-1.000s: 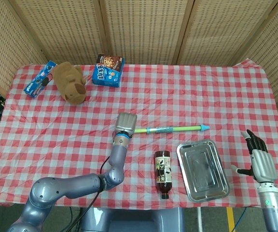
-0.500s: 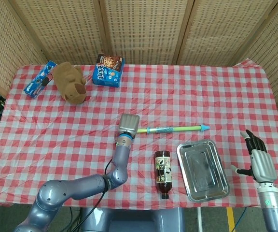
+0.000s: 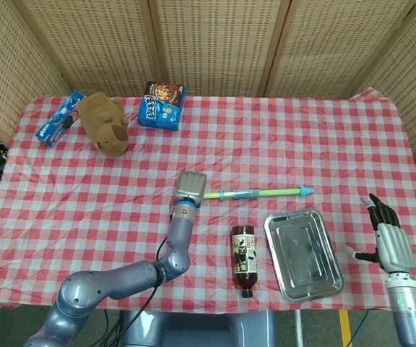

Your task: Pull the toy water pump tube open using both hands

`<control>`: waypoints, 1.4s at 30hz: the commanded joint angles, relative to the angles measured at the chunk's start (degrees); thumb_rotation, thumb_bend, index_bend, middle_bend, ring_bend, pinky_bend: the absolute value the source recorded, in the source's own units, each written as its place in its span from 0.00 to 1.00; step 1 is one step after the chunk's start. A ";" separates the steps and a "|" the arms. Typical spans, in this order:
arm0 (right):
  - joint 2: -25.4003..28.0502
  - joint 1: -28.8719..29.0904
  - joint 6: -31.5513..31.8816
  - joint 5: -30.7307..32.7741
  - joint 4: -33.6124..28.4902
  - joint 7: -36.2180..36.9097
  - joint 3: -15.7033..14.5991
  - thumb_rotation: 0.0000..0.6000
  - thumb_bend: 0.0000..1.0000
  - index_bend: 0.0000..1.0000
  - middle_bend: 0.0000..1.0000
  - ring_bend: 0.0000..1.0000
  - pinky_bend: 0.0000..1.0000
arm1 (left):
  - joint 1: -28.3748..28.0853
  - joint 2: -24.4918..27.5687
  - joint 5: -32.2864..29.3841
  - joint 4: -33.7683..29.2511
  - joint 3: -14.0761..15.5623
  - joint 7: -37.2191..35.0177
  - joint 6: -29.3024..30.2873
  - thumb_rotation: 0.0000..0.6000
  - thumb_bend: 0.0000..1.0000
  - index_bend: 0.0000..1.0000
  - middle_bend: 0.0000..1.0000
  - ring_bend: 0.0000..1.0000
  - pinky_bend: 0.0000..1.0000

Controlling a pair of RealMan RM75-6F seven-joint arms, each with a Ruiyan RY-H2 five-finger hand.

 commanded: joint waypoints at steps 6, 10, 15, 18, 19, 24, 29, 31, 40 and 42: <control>0.06 -0.06 0.04 0.15 0.09 0.26 0.08 1.00 0.18 0.00 0.00 0.00 0.00 | 0.47 0.61 -0.34 -0.94 -0.35 0.29 0.18 1.00 0.41 0.73 0.87 0.83 0.72; 0.07 -0.05 -0.01 0.23 0.17 0.25 0.09 1.00 0.18 0.00 0.00 0.00 0.00 | 0.97 1.66 0.55 -2.52 -0.54 -0.49 1.20 1.00 0.47 0.77 0.88 0.83 0.72; 0.20 -0.14 0.30 -0.02 -0.17 0.25 0.08 1.00 0.18 0.00 0.00 0.00 0.00 | 2.53 4.10 2.58 -6.34 -0.52 -2.24 3.78 1.00 0.49 0.79 0.89 0.84 0.72; 0.28 -0.22 0.57 -0.40 -0.48 0.13 -0.06 1.00 0.17 0.00 0.00 0.00 0.00 | 3.78 5.94 3.69 -9.36 -0.14 -2.82 5.59 1.00 0.54 0.82 0.90 0.85 0.72; 0.31 -0.23 0.61 -0.57 -0.60 0.05 -0.15 1.00 0.18 0.00 0.00 0.00 0.00 | 4.42 6.80 4.15 -10.90 -0.08 -3.24 6.57 1.00 0.55 0.84 0.91 0.85 0.72; 0.29 -0.24 0.98 -1.34 -1.09 -0.48 -0.45 1.00 0.18 0.00 0.00 0.00 0.00 | 7.93 11.06 6.20 -19.12 1.46 -4.48 10.62 1.00 0.57 0.85 0.92 0.86 0.73; 0.18 -0.30 1.67 -2.63 -1.88 -1.45 -0.95 1.00 0.17 0.00 0.00 0.00 0.00 | 11.49 15.72 8.06 -26.48 3.26 -5.41 14.12 1.00 0.57 0.87 0.92 0.86 0.73; 0.20 -0.42 2.37 -3.75 -2.63 -2.05 -1.31 1.00 0.18 0.00 0.00 0.00 0.00 | 13.46 18.40 9.07 -30.16 4.16 -6.02 15.82 1.00 0.57 0.87 0.92 0.86 0.73; 0.69 -0.49 4.13 -6.13 -5.34 -3.64 -1.63 1.00 0.17 0.00 0.00 0.00 0.00 | 20.58 29.88 11.03 -44.19 7.40 -8.36 19.84 1.00 0.57 0.87 0.92 0.86 0.73; 0.94 0.31 4.54 -6.30 -6.53 -5.02 -0.44 1.00 0.18 0.00 0.00 0.00 0.00 | 21.87 32.66 11.76 -46.81 7.92 -9.01 20.40 1.00 0.57 0.87 0.92 0.86 0.73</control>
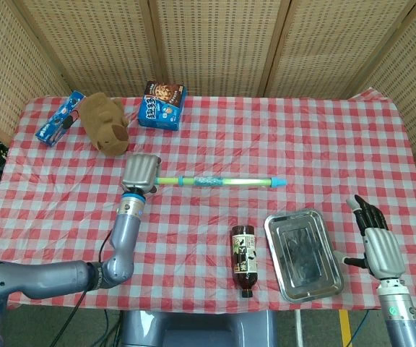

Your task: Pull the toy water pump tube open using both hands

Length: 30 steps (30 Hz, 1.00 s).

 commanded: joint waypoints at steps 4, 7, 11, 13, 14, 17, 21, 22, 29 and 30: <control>1.03 2.15 0.82 0.38 -4.79 -4.98 3.27 1.00 0.18 0.00 0.00 0.00 0.00 | 3.89 7.20 1.78 -6.88 1.70 -2.83 1.46 1.00 0.57 0.87 0.92 0.86 0.73; 1.34 3.79 0.13 1.26 -7.92 -8.79 4.89 1.00 0.18 0.01 0.00 0.00 0.00 | 4.41 8.59 1.75 -7.82 1.92 -3.67 1.44 1.00 0.57 0.87 0.92 0.86 0.73; 1.59 5.48 -1.15 2.36 -10.90 -12.28 6.10 1.00 0.18 0.01 0.00 0.00 0.00 | 4.77 9.33 1.88 -7.99 1.94 -4.88 1.46 1.00 0.58 0.88 0.92 0.86 0.73; 1.57 6.14 -1.57 2.92 -11.94 -13.82 6.56 1.00 0.18 0.02 0.00 0.00 0.00 | 4.88 9.57 1.88 -7.94 1.84 -5.48 1.45 1.00 0.58 0.89 0.92 0.86 0.73; 1.49 6.64 -1.91 3.40 -12.72 -14.97 6.88 1.00 0.18 0.02 0.00 0.00 0.00 | 4.99 9.75 1.77 -7.88 1.62 -6.04 1.48 1.00 0.58 0.89 0.92 0.86 0.73; 1.26 7.92 -3.11 5.14 -14.59 -17.46 7.59 1.00 0.18 0.03 0.00 0.00 0.00 | 5.27 10.13 1.49 -7.73 0.93 -7.79 1.15 1.00 0.58 0.89 0.92 0.86 0.73; 0.74 9.80 -4.48 8.36 -15.97 -20.92 8.93 1.00 0.18 0.08 0.06 0.02 0.01 | 5.43 10.62 1.90 -7.24 0.16 -10.05 0.60 1.00 0.58 0.89 0.92 0.86 0.73; 0.36 10.43 -4.70 9.55 -16.20 -21.96 9.51 1.00 0.17 0.10 0.10 0.04 0.03 | 5.44 10.74 2.04 -7.10 -0.05 -10.65 0.46 1.00 0.58 0.89 0.92 0.86 0.73; -1.74 15.00 -6.22 17.16 -17.74 -27.63 13.41 1.00 0.18 0.17 0.38 0.34 0.21 | 4.99 11.39 0.88 -6.46 -1.61 -13.03 -0.58 1.00 0.58 0.89 0.92 0.86 0.73; -1.94 15.59 -6.35 17.99 -17.81 -28.37 13.84 1.00 0.18 0.17 0.41 0.37 0.24 | 4.90 11.48 0.70 -6.37 -1.74 -13.16 -0.75 1.00 0.58 0.89 0.92 0.86 0.73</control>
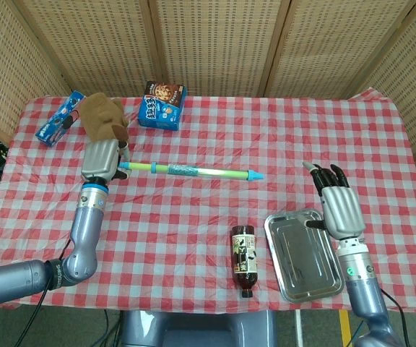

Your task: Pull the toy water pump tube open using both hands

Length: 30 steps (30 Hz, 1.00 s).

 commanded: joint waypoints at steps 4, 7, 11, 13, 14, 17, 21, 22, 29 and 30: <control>-1.76 5.27 -1.67 7.76 -1.18 -6.41 3.91 1.00 0.19 0.19 0.56 0.53 0.33 | -0.76 0.88 -1.04 0.50 -0.85 -0.67 -0.96 1.00 0.58 0.89 0.92 0.86 0.73; -2.44 7.05 -1.49 10.40 -1.27 -8.47 4.98 1.00 0.20 0.24 0.73 0.71 0.42 | -1.05 1.47 -1.25 0.33 -1.20 -0.91 -1.04 1.00 0.58 0.89 0.92 0.86 0.73; -3.76 8.73 -0.70 12.06 -0.68 -10.46 5.27 1.00 0.20 0.31 0.93 0.90 0.55 | -1.37 2.11 -1.54 0.23 -1.26 -0.93 -1.09 1.00 0.58 0.89 0.92 0.86 0.73; -4.43 9.61 -0.45 12.78 -0.12 -11.55 5.20 1.00 0.20 0.34 0.98 0.95 0.60 | -1.56 2.19 -1.82 0.29 -1.28 -1.10 -1.19 1.00 0.58 0.89 0.92 0.86 0.73; -4.79 10.13 -0.47 13.48 0.07 -12.06 5.18 1.00 0.20 0.35 1.00 0.97 0.62 | -1.68 2.20 -2.05 0.34 -1.26 -1.19 -1.33 1.00 0.58 0.89 0.92 0.86 0.73; -5.59 11.44 -0.48 15.45 0.33 -12.83 5.42 1.00 0.20 0.39 1.00 1.00 0.63 | -2.10 2.09 -2.79 0.63 -1.06 -1.28 -1.77 1.00 0.58 0.89 0.92 0.86 0.73; -6.84 12.95 -0.06 17.21 0.97 -13.05 5.68 1.00 0.20 0.41 1.00 1.00 0.63 | -2.75 1.72 -3.37 0.89 -0.69 -1.40 -2.04 1.00 0.58 0.89 0.92 0.86 0.73; -7.05 13.15 0.02 17.42 1.06 -13.01 5.71 1.00 0.20 0.41 1.00 1.00 0.63 | -2.84 1.67 -3.46 0.88 -0.66 -1.42 -2.06 1.00 0.58 0.89 0.92 0.86 0.73; -9.21 15.56 0.08 19.35 2.68 -12.55 6.01 1.00 0.21 0.43 1.00 1.00 0.63 | -3.96 1.08 -5.51 0.02 -1.21 -2.05 -2.19 1.00 0.58 0.89 0.92 0.86 0.73; -9.44 15.79 0.12 19.48 3.00 -12.57 5.89 1.00 0.21 0.44 1.00 1.00 0.63 | -4.13 1.10 -5.78 -0.10 -1.24 -2.03 -2.22 1.00 0.58 0.89 0.92 0.86 0.73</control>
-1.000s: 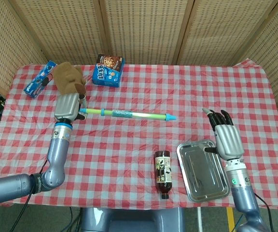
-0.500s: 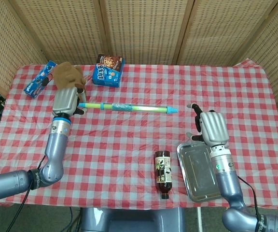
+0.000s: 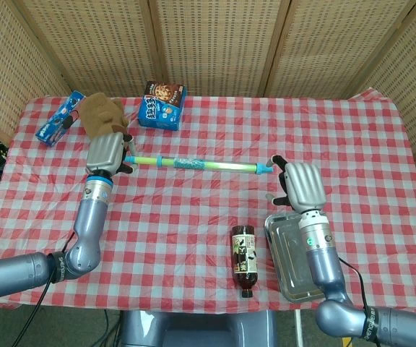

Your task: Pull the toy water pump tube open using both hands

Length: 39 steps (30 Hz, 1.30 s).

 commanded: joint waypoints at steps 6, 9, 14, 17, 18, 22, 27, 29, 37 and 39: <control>-1.29 1.29 0.15 1.40 1.58 0.14 -0.90 1.00 0.23 0.47 1.00 1.00 0.63 | -1.22 -0.17 -1.45 -0.93 -0.01 -0.02 0.02 1.00 0.58 0.89 0.92 0.86 0.73; -1.48 1.65 0.38 1.84 1.69 0.15 -0.96 1.00 0.24 0.48 1.00 1.00 0.63 | -1.51 -0.11 -1.73 -1.57 -0.22 -0.34 0.05 1.00 0.58 0.89 0.92 0.86 0.73; -2.02 2.16 1.01 1.77 2.06 0.08 -1.34 1.00 0.25 0.49 1.00 1.00 0.63 | -1.79 0.28 -1.94 -2.52 -0.01 -0.39 0.25 1.00 0.58 0.89 0.92 0.86 0.73; -2.29 2.44 1.27 1.78 2.22 0.01 -1.48 1.00 0.25 0.49 1.00 1.00 0.63 | -1.86 0.48 -1.98 -2.80 0.20 -0.44 0.41 1.00 0.58 0.89 0.92 0.86 0.73; -2.43 2.56 1.41 1.75 2.33 0.07 -1.48 1.00 0.25 0.49 1.00 1.00 0.63 | -1.88 0.58 -2.07 -2.90 0.27 -0.47 0.41 1.00 0.58 0.89 0.92 0.86 0.73; -2.95 2.91 2.13 1.30 2.99 0.26 -1.32 1.00 0.25 0.49 1.00 1.00 0.63 | -1.86 0.93 -2.38 -3.13 0.49 -0.57 0.39 1.00 0.58 0.89 0.92 0.86 0.73; -3.68 3.31 3.08 0.71 3.57 0.21 -1.38 1.00 0.25 0.48 1.00 1.00 0.63 | -1.77 1.41 -2.45 -3.21 0.83 -0.93 0.19 1.00 0.58 0.89 0.92 0.86 0.73; -3.98 3.53 3.30 0.76 3.97 -0.01 -1.47 1.00 0.25 0.48 1.00 1.00 0.63 | -1.75 1.64 -2.27 -3.35 0.94 -1.19 0.05 1.00 0.58 0.89 0.92 0.86 0.73; -5.30 4.69 2.73 2.40 6.33 -0.90 -1.87 1.00 0.25 0.49 1.00 1.00 0.63 | -1.61 2.78 -1.31 -4.62 1.35 -2.48 -0.62 1.00 0.58 0.89 0.92 0.86 0.73; -5.50 4.89 2.65 2.59 6.87 -0.93 -1.87 1.00 0.26 0.49 1.00 1.00 0.63 | -1.58 3.00 -1.33 -4.64 1.52 -2.70 -0.86 1.00 0.58 0.89 0.92 0.86 0.73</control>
